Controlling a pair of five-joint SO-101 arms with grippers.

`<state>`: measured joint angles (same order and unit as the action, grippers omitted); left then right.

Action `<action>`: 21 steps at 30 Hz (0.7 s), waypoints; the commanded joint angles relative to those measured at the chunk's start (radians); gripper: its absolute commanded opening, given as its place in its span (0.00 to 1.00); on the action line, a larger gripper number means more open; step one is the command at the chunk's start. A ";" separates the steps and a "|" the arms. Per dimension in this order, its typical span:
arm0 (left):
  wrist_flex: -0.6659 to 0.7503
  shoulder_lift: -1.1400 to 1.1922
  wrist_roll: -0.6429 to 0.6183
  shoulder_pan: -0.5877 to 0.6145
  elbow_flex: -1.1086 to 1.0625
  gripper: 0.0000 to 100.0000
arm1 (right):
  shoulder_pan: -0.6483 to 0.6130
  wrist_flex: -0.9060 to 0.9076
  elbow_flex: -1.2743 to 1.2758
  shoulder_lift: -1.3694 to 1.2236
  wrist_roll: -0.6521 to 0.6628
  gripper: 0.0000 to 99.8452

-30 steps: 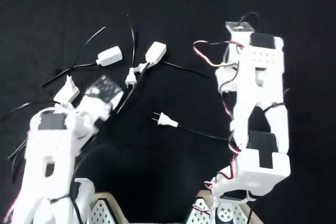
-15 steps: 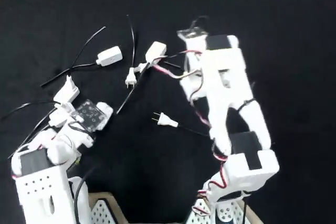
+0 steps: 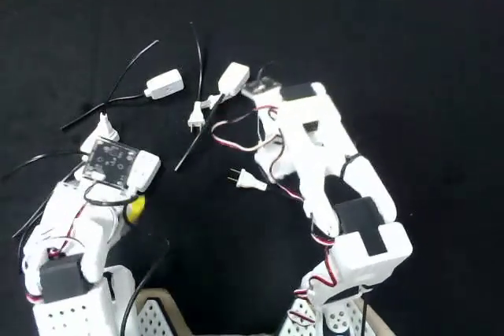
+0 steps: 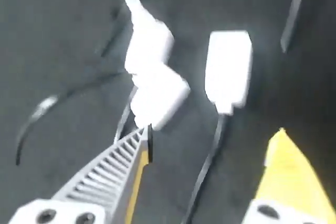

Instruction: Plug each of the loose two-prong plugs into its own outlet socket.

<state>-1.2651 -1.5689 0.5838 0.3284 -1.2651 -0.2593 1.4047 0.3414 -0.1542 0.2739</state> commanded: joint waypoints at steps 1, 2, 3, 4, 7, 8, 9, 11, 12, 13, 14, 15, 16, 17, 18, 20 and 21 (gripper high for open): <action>0.158 -0.003 -0.121 -0.015 -0.068 0.32 | -0.018 -0.083 0.018 0.015 0.117 0.18; 0.184 -0.003 -0.149 -0.030 -0.093 0.32 | -0.029 -0.095 0.019 0.010 0.132 0.19; 0.206 -0.003 -0.172 -0.051 -0.113 0.32 | -0.041 -0.110 0.027 0.008 0.146 0.21; 0.222 -0.003 -0.189 -0.076 -0.131 0.32 | -0.054 -0.133 0.045 0.008 0.146 0.23; 0.333 0.011 -0.262 -0.134 -0.180 0.33 | -0.104 -0.207 0.108 0.010 0.140 0.27; 0.354 0.031 -0.279 -0.142 -0.185 0.33 | -0.115 -0.224 0.128 0.013 0.140 0.27; 0.367 0.060 -0.281 -0.147 -0.180 0.33 | -0.118 -0.233 0.145 0.018 0.140 0.27; 0.385 0.146 -0.279 -0.162 -0.153 0.33 | -0.117 -0.233 0.163 0.022 0.146 0.27; 0.400 0.199 -0.270 -0.163 -0.134 0.33 | -0.115 -0.233 0.171 0.027 0.147 0.27; 0.427 0.262 -0.262 -0.163 -0.114 0.33 | -0.115 -0.233 0.180 0.033 0.147 0.27; 0.459 0.331 -0.259 -0.163 -0.094 0.33 | -0.115 -0.233 0.193 0.041 0.147 0.27; 0.496 0.405 -0.259 -0.163 -0.070 0.33 | -0.118 -0.233 0.206 0.051 0.147 0.27; 0.528 0.482 -0.259 -0.162 -0.044 0.33 | -0.120 -0.235 0.219 0.065 0.147 0.27; 0.555 0.565 -0.249 -0.162 -0.012 0.33 | -0.121 -0.236 0.231 0.077 0.147 0.27; 0.575 0.647 -0.222 -0.162 0.027 0.33 | -0.121 -0.238 0.240 0.091 0.147 0.27; 0.585 0.795 -0.178 -0.136 0.119 0.33 | -0.121 -0.241 0.257 0.119 0.147 0.27; 0.578 0.862 -0.164 -0.116 0.173 0.33 | -0.121 -0.241 0.266 0.131 0.149 0.27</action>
<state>-0.7142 -0.9060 0.3767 0.1780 -1.2666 -0.3682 1.1730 0.5946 -0.0821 0.4196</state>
